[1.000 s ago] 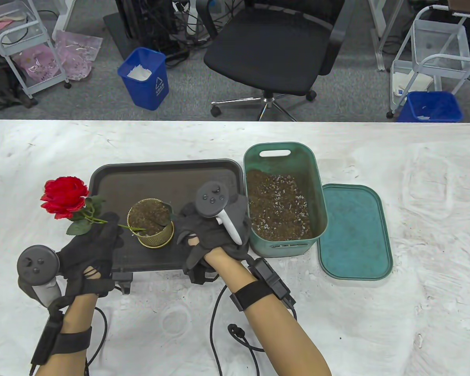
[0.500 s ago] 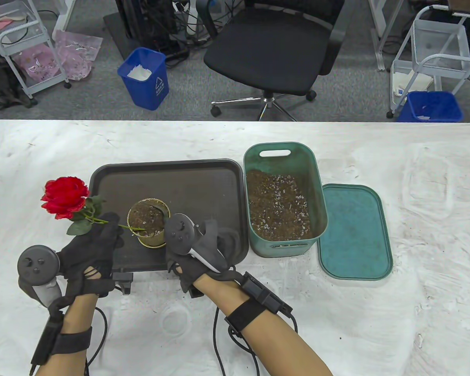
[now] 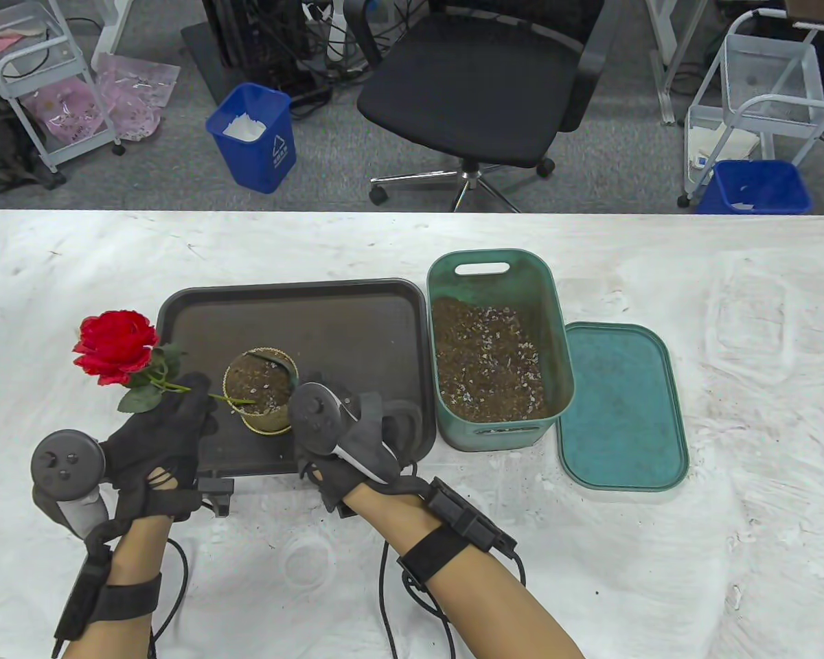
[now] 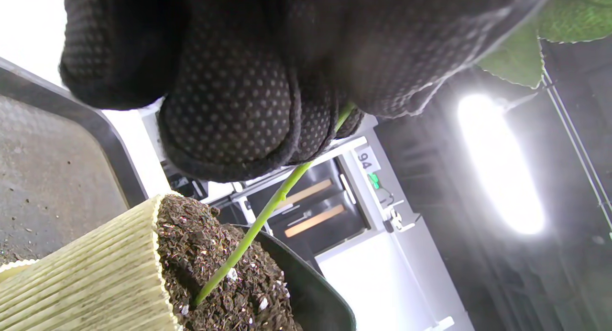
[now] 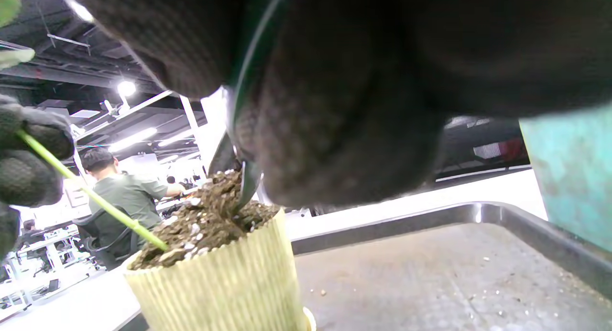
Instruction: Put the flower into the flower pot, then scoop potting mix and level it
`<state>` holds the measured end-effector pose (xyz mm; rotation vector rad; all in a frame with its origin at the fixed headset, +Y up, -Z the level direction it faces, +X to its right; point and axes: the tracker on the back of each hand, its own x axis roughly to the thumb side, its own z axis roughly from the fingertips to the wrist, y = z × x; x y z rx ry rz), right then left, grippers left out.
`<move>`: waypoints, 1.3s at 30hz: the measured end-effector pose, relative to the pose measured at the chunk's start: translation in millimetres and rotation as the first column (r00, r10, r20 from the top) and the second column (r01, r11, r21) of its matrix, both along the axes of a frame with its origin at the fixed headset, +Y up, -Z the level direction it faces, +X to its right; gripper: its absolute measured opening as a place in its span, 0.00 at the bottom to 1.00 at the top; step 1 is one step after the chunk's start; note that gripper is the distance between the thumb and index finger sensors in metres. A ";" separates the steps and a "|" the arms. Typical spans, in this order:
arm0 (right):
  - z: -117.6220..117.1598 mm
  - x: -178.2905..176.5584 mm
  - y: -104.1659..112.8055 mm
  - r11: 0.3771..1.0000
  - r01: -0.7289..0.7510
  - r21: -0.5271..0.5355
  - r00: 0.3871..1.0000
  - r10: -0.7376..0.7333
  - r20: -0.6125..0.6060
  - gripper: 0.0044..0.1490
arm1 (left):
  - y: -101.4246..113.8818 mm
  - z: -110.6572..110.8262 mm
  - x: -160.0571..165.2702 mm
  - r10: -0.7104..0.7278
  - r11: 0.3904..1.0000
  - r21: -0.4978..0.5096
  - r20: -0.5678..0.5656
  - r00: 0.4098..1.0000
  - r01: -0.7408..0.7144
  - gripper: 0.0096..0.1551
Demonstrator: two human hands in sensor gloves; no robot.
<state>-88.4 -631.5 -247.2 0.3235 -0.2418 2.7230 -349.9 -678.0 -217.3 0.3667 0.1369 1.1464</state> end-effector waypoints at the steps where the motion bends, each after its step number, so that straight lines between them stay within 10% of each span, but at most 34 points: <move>1: 0.1 0.6 0.2 1.000 -0.005 0.008 1.000 0.005 -0.003 0.31 | 0.0 -0.1 0.0 0.000 1.000 0.000 0.000 1.000 0.000 0.23; 24: 6.9 6.8 15.1 0.962 -0.154 0.228 0.986 0.165 -0.032 0.33 | -0.3 -0.1 0.4 0.002 1.000 -0.001 0.000 1.000 -0.002 0.23; 39: -17.6 153.2 92.7 0.997 0.027 0.068 0.914 -0.052 0.403 0.32 | -0.5 -0.2 0.6 -0.007 1.000 0.003 0.001 1.000 0.007 0.23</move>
